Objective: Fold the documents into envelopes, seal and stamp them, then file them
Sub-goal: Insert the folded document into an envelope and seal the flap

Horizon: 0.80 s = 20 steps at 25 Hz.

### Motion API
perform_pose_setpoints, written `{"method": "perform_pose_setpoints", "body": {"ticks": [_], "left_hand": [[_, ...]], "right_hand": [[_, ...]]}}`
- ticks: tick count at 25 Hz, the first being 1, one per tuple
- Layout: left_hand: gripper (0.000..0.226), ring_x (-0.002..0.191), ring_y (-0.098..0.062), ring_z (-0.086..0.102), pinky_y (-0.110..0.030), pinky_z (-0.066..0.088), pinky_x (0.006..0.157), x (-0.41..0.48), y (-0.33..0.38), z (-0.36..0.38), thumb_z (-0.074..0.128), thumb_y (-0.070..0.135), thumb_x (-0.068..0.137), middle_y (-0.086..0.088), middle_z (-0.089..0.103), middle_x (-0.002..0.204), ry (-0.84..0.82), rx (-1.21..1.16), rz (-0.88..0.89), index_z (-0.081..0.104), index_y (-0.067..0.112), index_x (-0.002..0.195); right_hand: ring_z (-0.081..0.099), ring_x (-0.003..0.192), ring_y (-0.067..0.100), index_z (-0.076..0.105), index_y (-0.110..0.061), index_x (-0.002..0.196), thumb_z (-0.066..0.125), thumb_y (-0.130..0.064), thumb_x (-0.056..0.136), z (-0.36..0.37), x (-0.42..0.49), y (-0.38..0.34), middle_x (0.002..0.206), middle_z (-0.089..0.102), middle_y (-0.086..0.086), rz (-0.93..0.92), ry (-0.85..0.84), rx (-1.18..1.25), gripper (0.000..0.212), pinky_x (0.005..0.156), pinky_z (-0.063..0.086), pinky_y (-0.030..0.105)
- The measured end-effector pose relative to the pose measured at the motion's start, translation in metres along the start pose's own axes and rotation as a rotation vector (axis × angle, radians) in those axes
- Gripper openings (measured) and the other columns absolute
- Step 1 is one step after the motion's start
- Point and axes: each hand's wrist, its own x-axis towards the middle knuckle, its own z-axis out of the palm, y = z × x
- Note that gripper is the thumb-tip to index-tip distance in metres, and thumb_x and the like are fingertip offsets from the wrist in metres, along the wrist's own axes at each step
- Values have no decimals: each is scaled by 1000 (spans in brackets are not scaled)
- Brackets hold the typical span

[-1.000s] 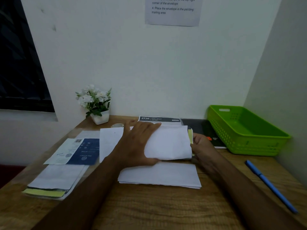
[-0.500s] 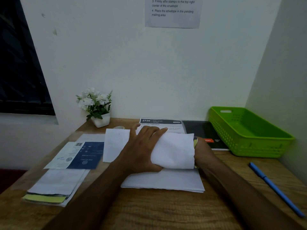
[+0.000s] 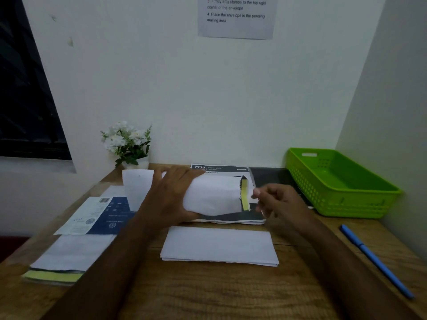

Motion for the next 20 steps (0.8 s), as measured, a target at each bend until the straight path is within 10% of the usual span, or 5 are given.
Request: {"method": "perform_pose_setpoints", "body": {"ticks": [4,10,16,20], "left_hand": [[86,111,-20,50,-45,28,99,-3,-18,-3,75,57,56,-2,58,121,10,21,-59,45,23,128],[81,107,-22,51,-46,30,96,-8,-32,-8,71,55,54,-3,60,115,33,67,-100,46,24,125],[79,110,-17,44,-41,27,93,-14,-49,-17,56,62,57,1,58,115,57,84,-202,49,24,126],[81,112,-15,43,-40,25,93,-14,-49,-18,58,62,56,2,57,116,72,79,-219,47,24,127]], "right_hand": [[61,69,-2,69,-37,80,74,-67,58,-22,-7,-1,76,68,-15,38,-296,-645,38,65,49,23],[61,71,0,68,-29,87,87,-43,59,-22,-11,3,87,70,-9,92,-548,-588,36,63,47,19],[65,69,13,64,-5,91,70,-10,80,-42,-11,-1,79,70,7,20,-109,131,14,58,51,25],[67,66,10,66,-12,96,82,-53,55,-50,-5,6,81,74,5,-10,266,413,60,50,53,23]]}}
